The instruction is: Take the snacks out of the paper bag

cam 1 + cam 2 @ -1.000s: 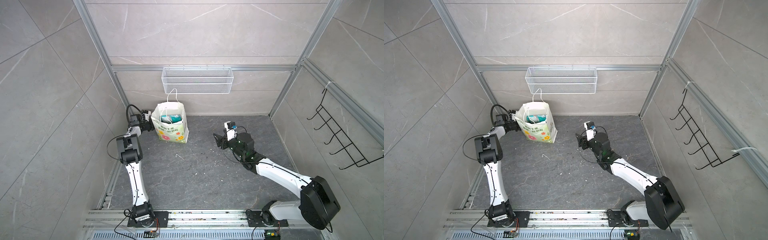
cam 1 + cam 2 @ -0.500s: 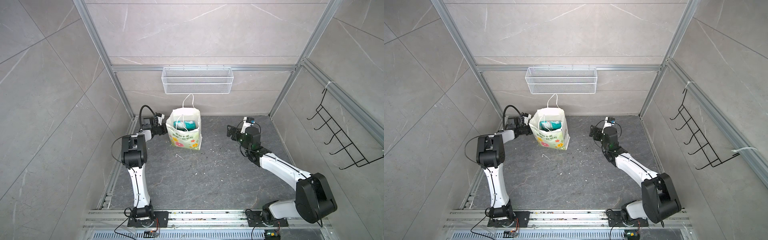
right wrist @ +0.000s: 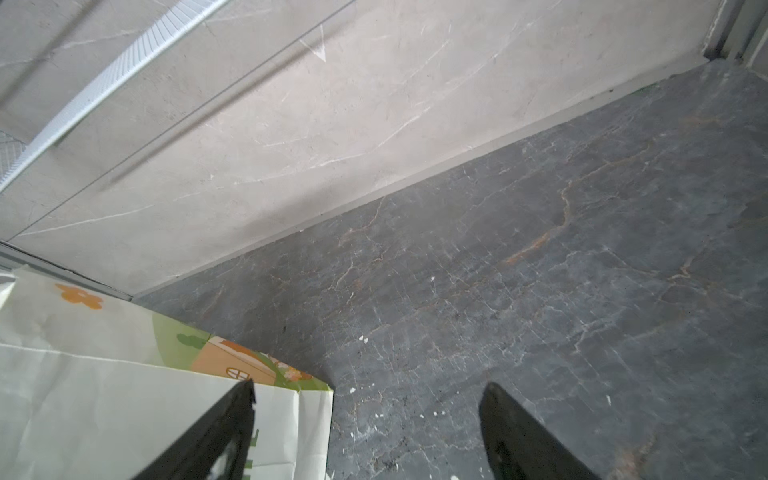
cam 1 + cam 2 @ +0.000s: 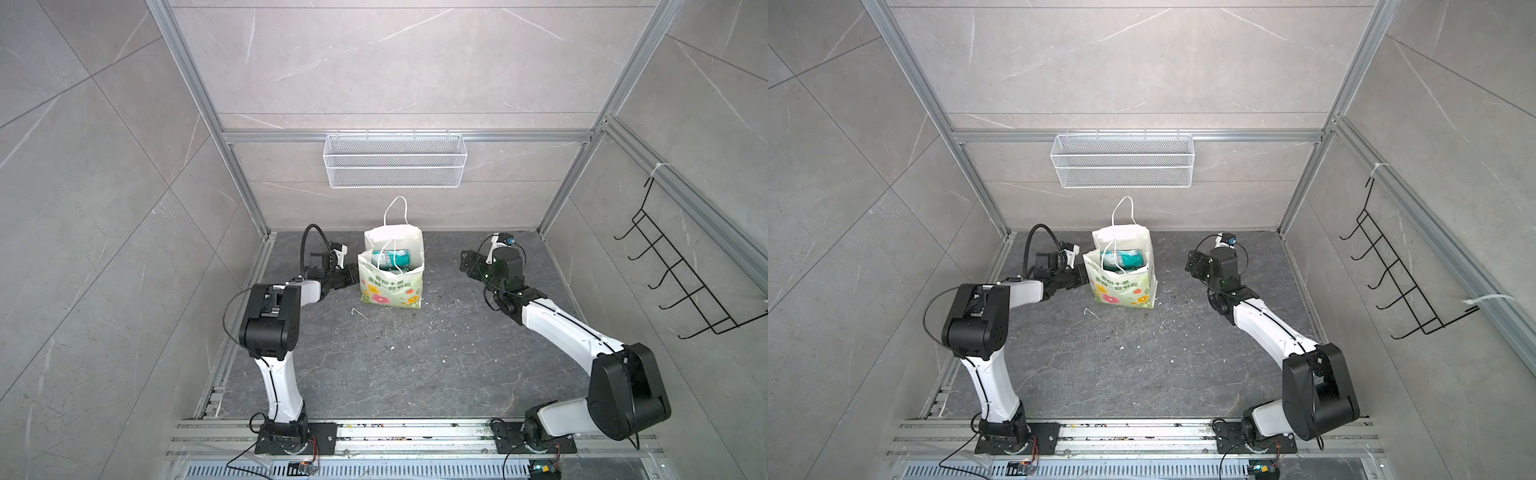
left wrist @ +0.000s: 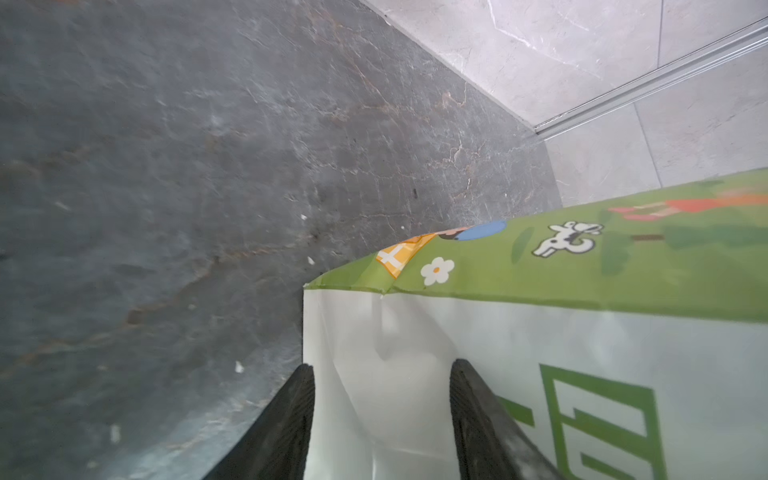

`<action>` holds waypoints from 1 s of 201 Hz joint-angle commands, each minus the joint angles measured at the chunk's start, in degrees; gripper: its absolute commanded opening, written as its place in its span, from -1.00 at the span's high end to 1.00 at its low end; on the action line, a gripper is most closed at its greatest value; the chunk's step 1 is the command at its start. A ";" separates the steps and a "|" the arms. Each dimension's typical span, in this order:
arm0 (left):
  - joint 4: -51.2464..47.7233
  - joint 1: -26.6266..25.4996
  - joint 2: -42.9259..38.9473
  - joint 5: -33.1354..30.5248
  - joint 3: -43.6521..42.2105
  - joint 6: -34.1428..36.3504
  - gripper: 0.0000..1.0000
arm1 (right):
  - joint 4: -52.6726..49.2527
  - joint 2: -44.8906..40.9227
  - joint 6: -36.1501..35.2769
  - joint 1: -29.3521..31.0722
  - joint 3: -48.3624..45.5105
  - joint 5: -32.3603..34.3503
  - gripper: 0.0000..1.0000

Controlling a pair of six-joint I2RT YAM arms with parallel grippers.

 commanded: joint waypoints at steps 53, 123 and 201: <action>5.97 -10.81 -8.39 -11.97 -5.60 -6.19 -0.08 | -5.31 -2.79 -1.86 -4.10 1.30 -0.61 -0.74; 1.75 -15.77 -12.96 -20.48 -5.75 -2.84 -0.11 | -12.49 -3.62 -10.01 -8.45 7.71 -8.05 -0.79; -35.14 -13.70 -28.02 -27.77 18.89 16.40 -0.43 | -26.25 0.84 -15.01 -8.46 19.08 -25.80 -0.57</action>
